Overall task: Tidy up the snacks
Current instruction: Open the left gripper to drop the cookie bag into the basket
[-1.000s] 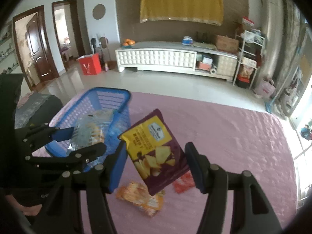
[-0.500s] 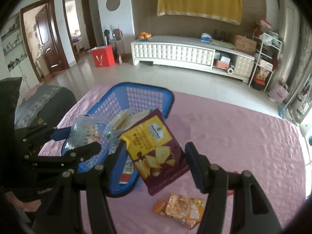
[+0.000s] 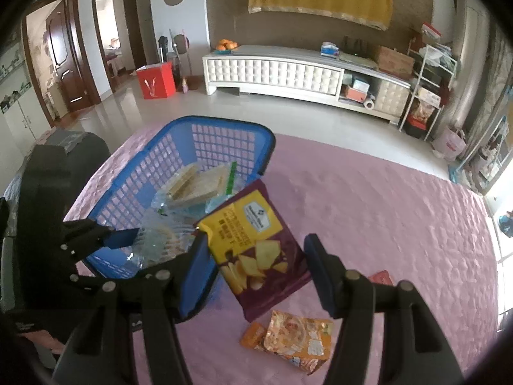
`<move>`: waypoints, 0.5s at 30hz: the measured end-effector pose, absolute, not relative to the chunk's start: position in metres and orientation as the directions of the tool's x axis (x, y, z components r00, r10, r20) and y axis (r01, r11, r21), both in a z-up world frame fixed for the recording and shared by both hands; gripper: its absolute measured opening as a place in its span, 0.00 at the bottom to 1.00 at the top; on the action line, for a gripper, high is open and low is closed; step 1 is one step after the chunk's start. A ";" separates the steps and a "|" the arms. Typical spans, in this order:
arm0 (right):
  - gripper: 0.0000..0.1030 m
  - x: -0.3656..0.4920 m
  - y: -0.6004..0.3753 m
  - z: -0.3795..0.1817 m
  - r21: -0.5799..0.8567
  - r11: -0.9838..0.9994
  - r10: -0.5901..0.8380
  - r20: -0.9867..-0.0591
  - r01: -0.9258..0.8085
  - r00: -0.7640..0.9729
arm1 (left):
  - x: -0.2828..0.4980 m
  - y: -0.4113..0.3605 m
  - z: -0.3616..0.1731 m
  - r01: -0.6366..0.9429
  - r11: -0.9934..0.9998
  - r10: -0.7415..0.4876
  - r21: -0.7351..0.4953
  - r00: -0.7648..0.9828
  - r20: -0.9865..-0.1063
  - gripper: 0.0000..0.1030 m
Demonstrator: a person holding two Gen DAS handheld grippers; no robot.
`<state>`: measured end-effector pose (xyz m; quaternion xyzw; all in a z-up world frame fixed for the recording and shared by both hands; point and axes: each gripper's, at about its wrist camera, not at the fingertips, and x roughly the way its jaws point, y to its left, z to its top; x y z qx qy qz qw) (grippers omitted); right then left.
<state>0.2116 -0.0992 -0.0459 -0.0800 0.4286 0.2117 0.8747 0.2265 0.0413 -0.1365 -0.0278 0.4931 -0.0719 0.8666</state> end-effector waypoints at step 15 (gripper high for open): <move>0.62 0.207 -0.090 -0.038 0.064 0.885 0.335 -0.775 -0.461 0.536 | 0.215 0.068 -0.106 0.061 0.992 -0.122 -0.106 0.549 -0.827 0.55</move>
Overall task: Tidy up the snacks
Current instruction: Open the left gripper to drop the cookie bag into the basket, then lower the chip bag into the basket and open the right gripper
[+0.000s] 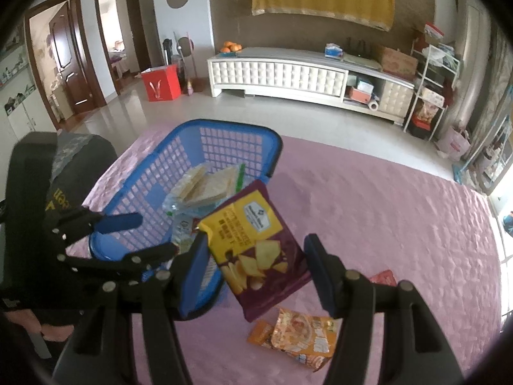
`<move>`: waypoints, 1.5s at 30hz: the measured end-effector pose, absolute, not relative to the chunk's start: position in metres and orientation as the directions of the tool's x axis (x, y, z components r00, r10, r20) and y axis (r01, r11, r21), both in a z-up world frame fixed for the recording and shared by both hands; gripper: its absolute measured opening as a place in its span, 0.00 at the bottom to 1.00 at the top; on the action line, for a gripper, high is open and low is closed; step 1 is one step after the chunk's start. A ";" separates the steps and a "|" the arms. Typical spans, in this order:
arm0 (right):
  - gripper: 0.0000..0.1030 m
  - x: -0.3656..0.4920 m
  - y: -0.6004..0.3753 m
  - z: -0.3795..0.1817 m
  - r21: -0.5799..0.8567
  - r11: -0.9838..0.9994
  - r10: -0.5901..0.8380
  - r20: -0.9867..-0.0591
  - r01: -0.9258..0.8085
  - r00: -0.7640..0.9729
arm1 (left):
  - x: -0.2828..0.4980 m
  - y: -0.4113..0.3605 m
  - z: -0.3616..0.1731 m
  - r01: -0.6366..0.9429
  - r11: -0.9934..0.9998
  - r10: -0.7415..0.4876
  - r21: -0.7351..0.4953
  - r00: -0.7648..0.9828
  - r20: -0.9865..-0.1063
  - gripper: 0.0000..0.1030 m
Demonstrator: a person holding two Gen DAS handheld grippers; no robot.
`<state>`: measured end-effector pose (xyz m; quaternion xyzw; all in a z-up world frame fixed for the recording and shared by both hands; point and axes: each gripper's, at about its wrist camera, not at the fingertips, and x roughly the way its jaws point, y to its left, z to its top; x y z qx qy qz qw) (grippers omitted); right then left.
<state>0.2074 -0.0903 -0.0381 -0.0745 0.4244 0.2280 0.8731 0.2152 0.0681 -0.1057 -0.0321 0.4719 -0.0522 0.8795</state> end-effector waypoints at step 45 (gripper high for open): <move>0.78 0.204 0.035 -0.084 0.173 0.760 0.424 -0.862 -0.627 0.276 | 0.158 0.184 -0.100 -0.164 0.982 0.016 -0.096 0.572 -0.820 0.55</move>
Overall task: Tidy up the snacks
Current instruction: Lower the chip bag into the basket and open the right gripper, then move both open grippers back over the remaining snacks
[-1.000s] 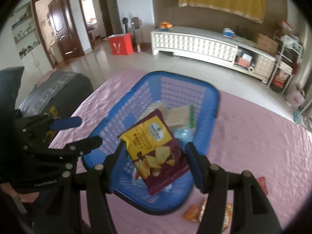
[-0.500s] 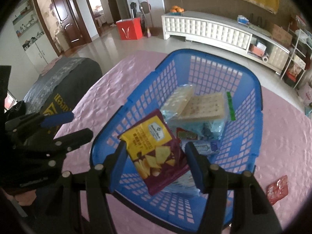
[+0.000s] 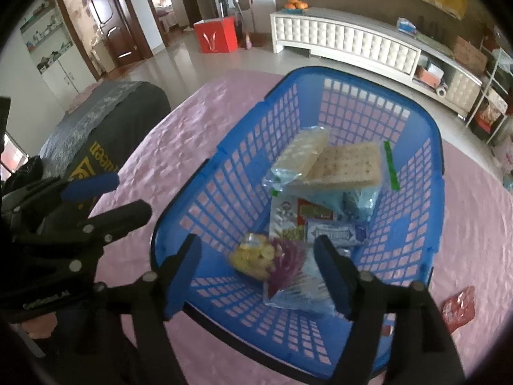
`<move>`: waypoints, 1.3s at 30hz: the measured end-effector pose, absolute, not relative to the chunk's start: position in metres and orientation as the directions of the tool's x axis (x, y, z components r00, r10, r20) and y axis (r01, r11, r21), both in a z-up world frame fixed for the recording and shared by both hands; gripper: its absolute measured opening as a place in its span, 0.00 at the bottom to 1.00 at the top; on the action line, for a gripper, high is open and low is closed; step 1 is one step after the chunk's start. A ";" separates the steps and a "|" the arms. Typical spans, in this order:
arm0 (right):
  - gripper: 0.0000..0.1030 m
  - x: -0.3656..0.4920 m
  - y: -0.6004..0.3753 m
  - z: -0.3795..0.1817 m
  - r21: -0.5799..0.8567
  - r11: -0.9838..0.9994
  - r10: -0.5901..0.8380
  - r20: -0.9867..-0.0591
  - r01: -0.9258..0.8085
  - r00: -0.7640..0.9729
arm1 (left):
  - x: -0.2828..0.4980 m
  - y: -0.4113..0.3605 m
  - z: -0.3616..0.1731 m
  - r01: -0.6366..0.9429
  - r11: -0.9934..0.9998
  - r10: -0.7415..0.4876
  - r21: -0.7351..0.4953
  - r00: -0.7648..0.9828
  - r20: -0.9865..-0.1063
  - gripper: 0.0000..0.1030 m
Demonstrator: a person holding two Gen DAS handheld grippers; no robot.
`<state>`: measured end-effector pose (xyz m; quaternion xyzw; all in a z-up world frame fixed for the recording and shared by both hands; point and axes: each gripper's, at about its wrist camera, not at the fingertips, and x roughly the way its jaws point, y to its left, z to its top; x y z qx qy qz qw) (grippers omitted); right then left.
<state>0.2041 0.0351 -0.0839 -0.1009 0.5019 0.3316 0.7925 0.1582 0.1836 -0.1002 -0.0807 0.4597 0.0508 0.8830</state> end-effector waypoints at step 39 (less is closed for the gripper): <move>0.87 0.179 -0.224 -0.031 0.167 0.912 0.351 -0.789 -0.375 0.504 | 0.180 -0.077 -0.060 0.229 0.973 -0.120 0.030 0.612 -0.782 0.75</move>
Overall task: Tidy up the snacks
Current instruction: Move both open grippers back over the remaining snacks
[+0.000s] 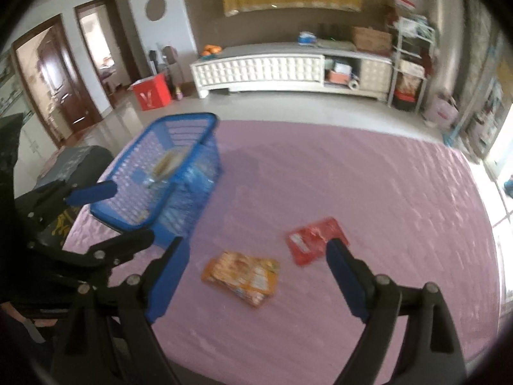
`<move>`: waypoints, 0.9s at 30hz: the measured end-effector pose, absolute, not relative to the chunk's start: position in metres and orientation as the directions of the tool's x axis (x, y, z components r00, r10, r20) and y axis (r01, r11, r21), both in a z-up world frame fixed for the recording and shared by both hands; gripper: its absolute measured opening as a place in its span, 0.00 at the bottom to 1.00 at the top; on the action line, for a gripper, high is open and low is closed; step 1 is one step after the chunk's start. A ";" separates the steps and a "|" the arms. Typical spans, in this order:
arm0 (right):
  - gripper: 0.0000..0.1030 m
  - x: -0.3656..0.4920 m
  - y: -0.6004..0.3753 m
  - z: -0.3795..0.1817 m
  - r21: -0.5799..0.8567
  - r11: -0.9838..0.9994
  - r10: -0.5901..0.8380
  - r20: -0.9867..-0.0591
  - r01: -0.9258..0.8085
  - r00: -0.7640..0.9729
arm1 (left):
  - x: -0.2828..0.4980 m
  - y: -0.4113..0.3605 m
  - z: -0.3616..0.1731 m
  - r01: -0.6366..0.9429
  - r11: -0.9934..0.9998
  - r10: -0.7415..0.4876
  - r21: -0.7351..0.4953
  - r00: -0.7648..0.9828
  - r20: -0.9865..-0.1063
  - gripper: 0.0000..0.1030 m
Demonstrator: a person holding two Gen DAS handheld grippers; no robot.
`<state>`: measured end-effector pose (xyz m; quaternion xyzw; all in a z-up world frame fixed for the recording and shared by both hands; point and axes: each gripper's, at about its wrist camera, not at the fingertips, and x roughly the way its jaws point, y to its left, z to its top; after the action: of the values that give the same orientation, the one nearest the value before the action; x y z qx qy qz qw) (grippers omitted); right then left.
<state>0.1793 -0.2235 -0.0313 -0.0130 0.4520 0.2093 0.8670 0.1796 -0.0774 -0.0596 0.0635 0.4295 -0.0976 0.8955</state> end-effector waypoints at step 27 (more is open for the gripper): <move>0.87 0.226 -0.338 -0.151 0.126 0.983 0.171 -0.891 -0.133 0.420 | 0.284 -0.201 -0.191 0.496 0.868 -0.173 0.026 0.351 -0.920 0.75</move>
<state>0.2261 -0.3375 -0.1510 0.0180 0.5309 0.0902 0.8424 0.2840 -0.2010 -0.1907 0.1520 0.5306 -0.2071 0.8078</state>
